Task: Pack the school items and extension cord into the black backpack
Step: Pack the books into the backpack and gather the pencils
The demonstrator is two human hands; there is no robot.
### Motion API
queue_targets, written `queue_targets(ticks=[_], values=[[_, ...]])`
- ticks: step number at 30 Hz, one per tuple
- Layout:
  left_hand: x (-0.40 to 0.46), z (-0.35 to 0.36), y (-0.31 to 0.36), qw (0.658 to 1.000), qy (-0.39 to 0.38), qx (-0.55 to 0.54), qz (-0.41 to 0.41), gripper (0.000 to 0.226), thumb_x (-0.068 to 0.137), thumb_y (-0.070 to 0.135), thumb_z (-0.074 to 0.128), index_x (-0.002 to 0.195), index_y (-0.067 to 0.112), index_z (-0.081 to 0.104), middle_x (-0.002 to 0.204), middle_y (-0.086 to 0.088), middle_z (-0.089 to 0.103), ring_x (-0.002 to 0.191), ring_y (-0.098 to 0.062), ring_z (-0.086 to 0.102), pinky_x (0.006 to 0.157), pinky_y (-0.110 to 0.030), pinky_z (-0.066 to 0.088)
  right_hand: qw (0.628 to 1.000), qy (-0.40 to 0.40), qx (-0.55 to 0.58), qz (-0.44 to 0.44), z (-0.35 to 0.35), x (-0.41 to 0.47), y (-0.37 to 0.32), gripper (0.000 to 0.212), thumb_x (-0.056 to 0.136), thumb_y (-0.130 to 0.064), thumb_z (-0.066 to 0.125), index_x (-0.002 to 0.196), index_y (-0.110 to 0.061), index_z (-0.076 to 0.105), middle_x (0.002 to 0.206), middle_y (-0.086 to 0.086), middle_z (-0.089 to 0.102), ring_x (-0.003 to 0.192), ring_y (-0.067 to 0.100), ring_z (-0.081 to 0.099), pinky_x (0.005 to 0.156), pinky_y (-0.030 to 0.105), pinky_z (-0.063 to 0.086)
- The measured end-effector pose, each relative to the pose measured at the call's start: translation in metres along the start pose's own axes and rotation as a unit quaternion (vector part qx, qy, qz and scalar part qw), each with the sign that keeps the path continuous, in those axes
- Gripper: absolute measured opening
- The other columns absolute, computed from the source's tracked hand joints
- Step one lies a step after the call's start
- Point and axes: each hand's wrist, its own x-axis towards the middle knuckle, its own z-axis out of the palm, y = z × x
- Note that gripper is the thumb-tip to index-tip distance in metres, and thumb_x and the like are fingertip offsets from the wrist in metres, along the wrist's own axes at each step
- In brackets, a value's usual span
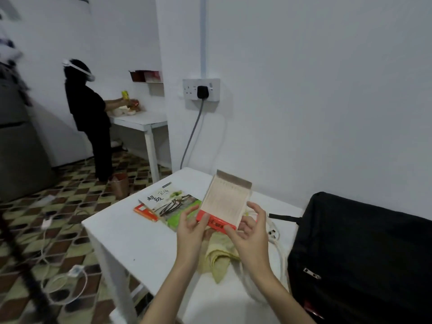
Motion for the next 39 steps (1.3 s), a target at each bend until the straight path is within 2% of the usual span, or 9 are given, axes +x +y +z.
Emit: queue_targets(ticks=[3,8,12,17,20,25,29,32,39], values=[[0.01,-0.022,0.005,0.999,-0.001,0.036,0.006,0.017,0.085,-0.005,0.058,0.099,0.005,0.054,0.072,-0.003,0.073,0.064,-0.011,0.068,0.058,-0.024,0.057,0.998,-0.012,0.035,0.06,0.017,0.005,0.016,0.076,0.074,0.014,0.068,0.129,-0.026,0.036,0.102,0.01,0.068,0.086,0.015,0.07,0.066,0.023,0.054],[0.05,-0.083,0.006,0.977,0.024,0.211,0.027,0.004,0.087,0.013,0.063,0.089,0.009,0.062,0.089,-0.008,0.066,0.082,-0.021,0.062,0.067,-0.024,0.053,0.988,-0.058,-0.002,0.145,0.047,0.025,0.046,0.035,0.075,0.015,0.066,0.089,-0.017,0.059,0.095,0.011,0.07,0.066,0.0,0.067,0.06,0.018,0.055],[0.096,-0.147,-0.001,0.934,0.12,0.337,0.012,0.007,0.086,0.013,0.064,0.086,0.014,0.057,0.095,-0.004,0.062,0.1,-0.028,0.059,0.077,-0.028,0.041,0.98,-0.048,0.022,0.192,0.075,0.05,0.066,0.026,0.077,0.011,0.067,0.094,-0.007,0.057,0.084,0.013,0.067,0.053,0.008,0.065,0.047,0.022,0.053],[0.148,-0.186,-0.015,0.858,0.122,0.495,-0.063,0.06,0.074,0.022,0.077,0.121,0.005,0.045,0.126,-0.014,0.051,0.121,-0.03,0.044,0.097,-0.035,0.036,0.918,-0.119,0.162,0.342,0.111,0.06,0.085,0.011,0.082,0.0,0.063,0.092,-0.003,0.063,0.072,0.014,0.068,0.055,0.024,0.061,0.061,0.036,0.053],[0.169,-0.183,-0.018,0.811,0.124,0.569,-0.065,0.07,0.062,0.04,0.08,0.118,0.014,0.047,0.123,-0.005,0.054,0.121,-0.028,0.041,0.096,-0.038,0.037,0.894,-0.137,0.161,0.396,0.122,0.064,0.096,0.014,0.08,-0.01,0.067,0.093,-0.003,0.067,0.078,0.019,0.064,0.064,0.03,0.065,0.074,0.041,0.053],[0.197,-0.181,-0.017,0.772,0.055,0.625,-0.102,0.108,0.045,0.054,0.082,0.134,0.019,0.031,0.132,-0.002,0.043,0.126,-0.028,0.032,0.103,-0.043,0.03,0.875,-0.144,0.159,0.434,0.128,0.075,0.105,0.036,0.068,-0.016,0.072,0.099,0.0,0.065,0.083,0.02,0.059,0.078,0.033,0.06,0.059,0.033,0.057],[0.207,-0.182,-0.012,0.756,0.025,0.646,-0.107,0.102,0.044,0.052,0.081,0.13,0.023,0.034,0.131,-0.003,0.044,0.126,-0.028,0.033,0.102,-0.042,0.03,0.866,-0.168,0.128,0.453,0.129,0.08,0.11,0.038,0.063,-0.021,0.077,0.093,-0.002,0.062,0.081,0.018,0.056,0.085,0.036,0.057,0.065,0.036,0.059],[0.206,-0.177,-0.015,0.728,0.034,0.676,-0.106,0.109,0.051,0.05,0.08,0.138,0.017,0.023,0.134,-0.008,0.036,0.128,-0.03,0.03,0.106,-0.04,0.026,0.858,-0.133,0.158,0.47,0.135,0.079,0.113,0.014,0.082,-0.01,0.065,0.092,-0.003,0.06,0.077,0.014,0.054,0.074,0.028,0.057,0.062,0.035,0.055],[0.201,-0.171,-0.002,0.818,0.026,0.563,-0.113,0.08,0.057,0.023,0.085,0.122,0.012,0.039,0.114,-0.007,0.028,0.112,-0.021,0.037,0.096,-0.028,0.039,0.878,-0.167,0.151,0.423,0.138,0.08,0.111,0.028,0.075,-0.02,0.069,0.1,-0.012,0.062,0.07,0.001,0.064,0.069,0.018,0.059,0.06,0.029,0.053]])
